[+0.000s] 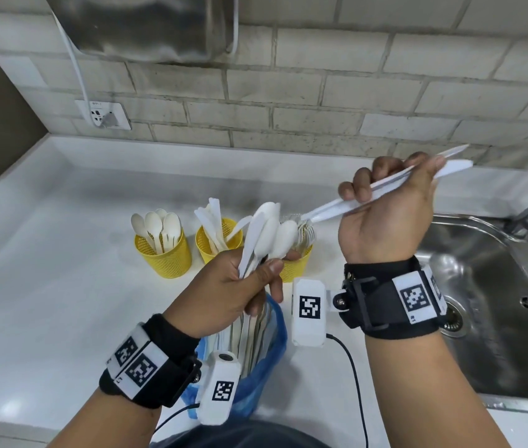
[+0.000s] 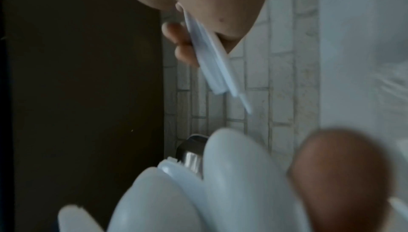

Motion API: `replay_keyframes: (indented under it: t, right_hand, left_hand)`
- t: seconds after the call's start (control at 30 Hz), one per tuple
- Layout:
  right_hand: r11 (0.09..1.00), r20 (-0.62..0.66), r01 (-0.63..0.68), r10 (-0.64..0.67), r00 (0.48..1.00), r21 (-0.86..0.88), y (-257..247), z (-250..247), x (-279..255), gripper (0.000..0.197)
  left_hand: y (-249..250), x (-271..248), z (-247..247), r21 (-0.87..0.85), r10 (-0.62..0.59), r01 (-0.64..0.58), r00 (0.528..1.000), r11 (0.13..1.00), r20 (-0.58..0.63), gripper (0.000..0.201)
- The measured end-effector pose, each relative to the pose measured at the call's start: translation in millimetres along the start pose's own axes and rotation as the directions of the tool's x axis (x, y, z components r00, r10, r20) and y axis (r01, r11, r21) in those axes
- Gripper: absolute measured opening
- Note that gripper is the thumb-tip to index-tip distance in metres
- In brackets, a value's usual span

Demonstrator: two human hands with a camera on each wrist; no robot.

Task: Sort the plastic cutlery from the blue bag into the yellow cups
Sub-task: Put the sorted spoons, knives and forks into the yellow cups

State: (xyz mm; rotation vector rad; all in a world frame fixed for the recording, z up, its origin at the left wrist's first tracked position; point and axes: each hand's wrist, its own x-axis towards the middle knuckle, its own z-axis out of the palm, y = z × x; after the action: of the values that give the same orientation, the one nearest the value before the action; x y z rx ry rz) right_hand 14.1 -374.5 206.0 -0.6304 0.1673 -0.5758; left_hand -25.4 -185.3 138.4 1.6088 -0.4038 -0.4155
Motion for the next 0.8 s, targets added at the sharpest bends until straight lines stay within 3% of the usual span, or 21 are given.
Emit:
replay_keyframes:
  t: [0.07,0.17,0.27,0.37,0.47,0.63,0.8]
  right_hand:
    - [0.984,0.041,0.121,-0.117,0.992,-0.132,-7,5,-6,0.033]
    - [0.925,0.227,0.241,-0.177,0.958,-0.295,-8,5,-17,0.030]
    - [0.841,0.447,0.333,-0.125,0.886,-0.426,1,-2,-27,0.036]
    - [0.762,0.560,0.367,-0.007,0.828,-0.533,11,-12,-41,0.021]
    - [0.712,0.597,0.380,0.068,0.800,-0.591,19,-19,-53,0.010]
    - [0.758,0.605,0.317,0.127,0.786,-0.570,25,-20,-58,0.004]
    - [0.844,0.515,0.224,0.069,0.855,-0.487,20,-18,-48,0.006]
  left_hand:
    - [-3,2,-1,0.122,0.049,-0.032,0.989,0.992,-0.141,0.025]
    - [-5,4,-3,0.309,0.161,-0.064,0.941,0.949,-0.299,0.021]
    - [-4,6,-5,0.455,0.252,-0.079,0.909,0.887,-0.332,0.023]
    - [-9,8,-7,0.558,0.314,-0.072,0.881,0.827,-0.353,0.030]
    - [-10,8,-7,0.578,0.335,-0.063,0.863,0.814,-0.378,0.033]
    - [-7,6,-7,0.630,0.353,-0.023,0.844,0.776,-0.403,0.041]
    - [-6,5,-8,0.685,0.368,-0.006,0.846,0.728,-0.385,0.038]
